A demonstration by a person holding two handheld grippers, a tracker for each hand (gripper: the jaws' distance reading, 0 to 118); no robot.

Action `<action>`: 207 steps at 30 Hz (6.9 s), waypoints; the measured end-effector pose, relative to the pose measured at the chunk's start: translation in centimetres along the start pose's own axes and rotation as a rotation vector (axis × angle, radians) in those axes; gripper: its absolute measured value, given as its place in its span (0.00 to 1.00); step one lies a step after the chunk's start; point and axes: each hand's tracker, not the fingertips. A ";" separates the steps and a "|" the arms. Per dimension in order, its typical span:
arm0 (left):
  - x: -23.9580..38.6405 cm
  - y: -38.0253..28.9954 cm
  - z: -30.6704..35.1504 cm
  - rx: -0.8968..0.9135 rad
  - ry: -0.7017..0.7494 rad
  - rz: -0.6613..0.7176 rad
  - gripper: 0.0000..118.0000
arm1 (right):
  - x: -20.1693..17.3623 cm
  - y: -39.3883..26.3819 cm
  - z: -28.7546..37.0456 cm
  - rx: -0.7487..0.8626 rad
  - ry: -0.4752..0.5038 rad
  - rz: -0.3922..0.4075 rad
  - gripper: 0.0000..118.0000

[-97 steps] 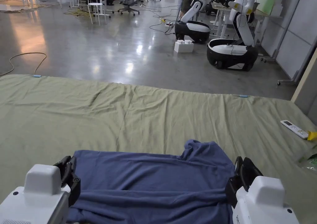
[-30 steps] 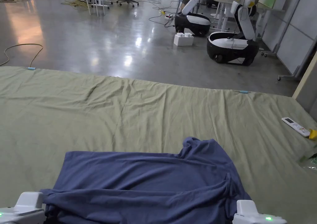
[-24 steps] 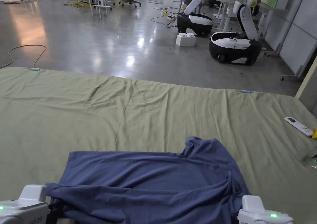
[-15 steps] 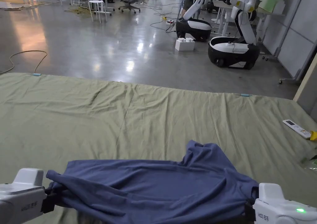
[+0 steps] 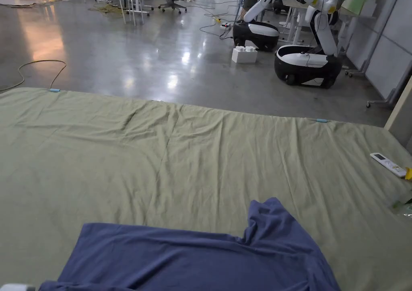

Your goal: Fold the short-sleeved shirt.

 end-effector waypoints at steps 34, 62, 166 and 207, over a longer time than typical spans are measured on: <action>7.3 6.6 7.9 0.767 0.085 -0.011 0.41 | -8.3 8.0 10.4 1.001 -0.112 -0.172 0.47; -2.4 14.6 -3.3 0.310 -0.057 0.052 0.03 | -9.3 9.6 8.6 0.952 -0.112 -0.128 0.01; 0.0 -0.5 -2.5 0.002 0.062 -0.072 0.08 | 0.5 -1.0 -3.2 0.043 -0.064 0.023 0.03; 7.1 7.0 9.7 0.932 0.072 -0.052 0.03 | -8.2 9.8 11.6 1.030 -0.123 -0.215 0.00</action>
